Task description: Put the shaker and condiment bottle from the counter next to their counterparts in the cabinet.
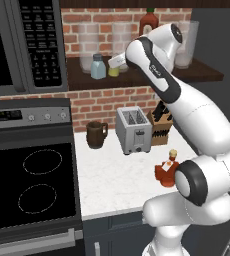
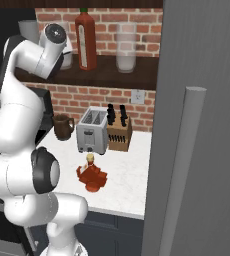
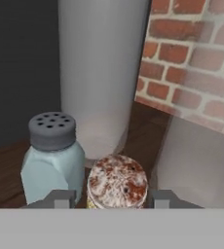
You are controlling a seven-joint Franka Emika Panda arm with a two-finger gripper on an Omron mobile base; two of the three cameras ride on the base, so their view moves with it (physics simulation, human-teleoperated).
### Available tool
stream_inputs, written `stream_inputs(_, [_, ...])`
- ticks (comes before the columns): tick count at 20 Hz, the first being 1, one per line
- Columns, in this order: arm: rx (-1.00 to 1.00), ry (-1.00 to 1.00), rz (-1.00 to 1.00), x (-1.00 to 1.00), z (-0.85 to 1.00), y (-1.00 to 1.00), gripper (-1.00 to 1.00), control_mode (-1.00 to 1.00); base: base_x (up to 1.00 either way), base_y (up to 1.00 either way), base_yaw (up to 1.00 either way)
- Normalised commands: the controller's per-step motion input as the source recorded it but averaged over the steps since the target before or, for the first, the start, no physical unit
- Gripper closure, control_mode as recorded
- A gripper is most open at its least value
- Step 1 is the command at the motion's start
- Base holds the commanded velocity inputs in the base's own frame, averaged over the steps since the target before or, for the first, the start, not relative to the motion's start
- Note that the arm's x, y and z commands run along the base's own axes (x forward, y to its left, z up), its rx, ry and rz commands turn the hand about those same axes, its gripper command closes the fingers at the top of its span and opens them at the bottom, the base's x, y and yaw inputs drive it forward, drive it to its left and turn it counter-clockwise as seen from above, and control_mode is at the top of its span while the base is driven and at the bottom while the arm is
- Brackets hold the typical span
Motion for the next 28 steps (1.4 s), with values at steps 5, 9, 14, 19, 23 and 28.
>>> stream_inputs(5, [0.00, 0.00, 0.00, 0.08, 0.00, 0.00, -1.00, -1.00, 0.00, 0.00, 0.00])
stream_inputs(9, [0.00, 0.00, 0.00, 0.04, 0.00, 0.00, -1.00, -1.00, 0.00, 0.00, 0.00])
stream_inputs(14, [0.00, 0.00, 0.00, -0.17, 0.00, 0.00, -1.00, -1.00, 0.00, 0.00, 0.00])
stream_inputs(19, [0.00, 0.00, 0.00, -0.47, 0.00, 0.04, -1.00, -1.00, 0.00, 0.00, 0.00])
stream_inputs(23, [-0.01, 0.00, 0.00, -0.49, 0.00, 0.02, -1.00, -1.00, 0.00, 0.00, 0.00])
stream_inputs(28, [-0.02, 0.00, -0.10, -0.62, -0.09, -0.03, -1.00, -1.00, 0.00, 0.00, 0.00])
